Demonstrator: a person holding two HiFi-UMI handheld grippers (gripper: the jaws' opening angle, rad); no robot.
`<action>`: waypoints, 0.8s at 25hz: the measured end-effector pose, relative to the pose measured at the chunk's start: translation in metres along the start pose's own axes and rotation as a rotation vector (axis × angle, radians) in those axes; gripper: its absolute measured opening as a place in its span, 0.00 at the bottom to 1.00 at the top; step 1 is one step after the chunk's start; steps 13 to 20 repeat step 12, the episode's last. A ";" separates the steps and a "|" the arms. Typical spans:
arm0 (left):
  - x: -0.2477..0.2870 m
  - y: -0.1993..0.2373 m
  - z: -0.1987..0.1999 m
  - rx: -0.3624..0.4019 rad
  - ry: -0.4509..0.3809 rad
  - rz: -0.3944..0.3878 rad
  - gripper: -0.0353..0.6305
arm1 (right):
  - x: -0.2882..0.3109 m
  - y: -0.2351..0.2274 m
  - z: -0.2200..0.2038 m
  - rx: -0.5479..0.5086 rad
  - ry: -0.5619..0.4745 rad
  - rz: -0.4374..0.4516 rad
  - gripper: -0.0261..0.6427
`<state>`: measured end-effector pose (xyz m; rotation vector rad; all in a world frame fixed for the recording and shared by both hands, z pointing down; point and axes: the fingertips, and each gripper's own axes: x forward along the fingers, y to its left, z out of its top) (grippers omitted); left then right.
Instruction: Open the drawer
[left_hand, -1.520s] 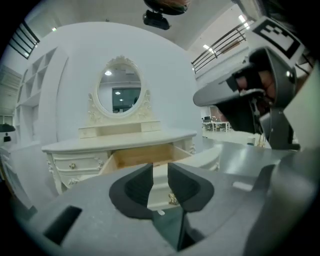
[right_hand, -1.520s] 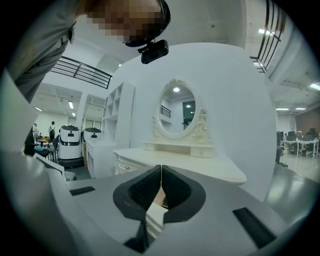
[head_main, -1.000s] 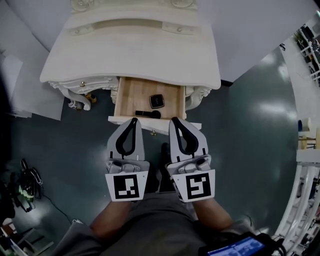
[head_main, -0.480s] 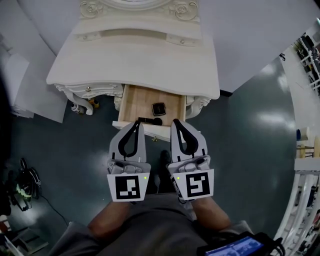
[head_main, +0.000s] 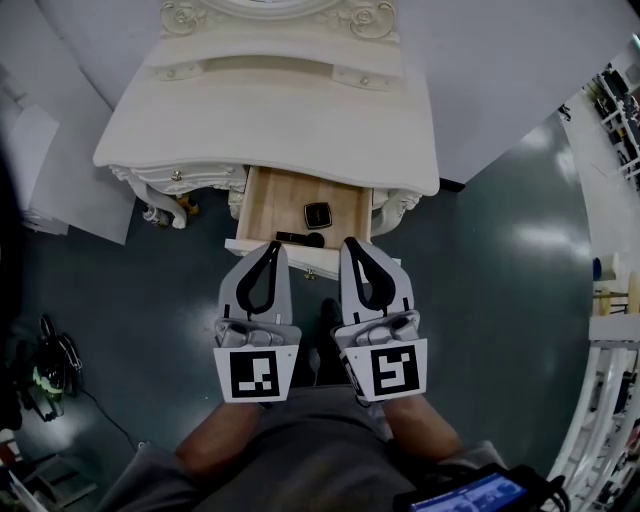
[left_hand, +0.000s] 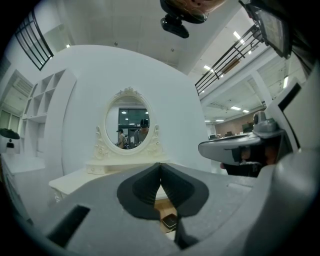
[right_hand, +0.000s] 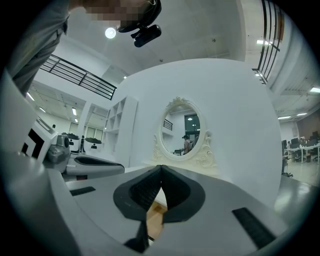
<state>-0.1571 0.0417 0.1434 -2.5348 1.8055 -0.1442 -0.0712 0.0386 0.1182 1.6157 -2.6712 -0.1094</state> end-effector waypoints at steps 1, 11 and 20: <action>0.000 -0.001 0.000 0.001 -0.001 0.001 0.07 | -0.001 0.000 0.000 -0.001 0.000 0.000 0.06; 0.001 -0.004 -0.001 0.017 0.006 0.005 0.07 | -0.002 -0.003 0.000 0.003 0.000 0.005 0.06; 0.001 -0.005 -0.001 0.019 0.008 0.004 0.08 | -0.002 -0.004 -0.001 0.003 0.001 0.006 0.06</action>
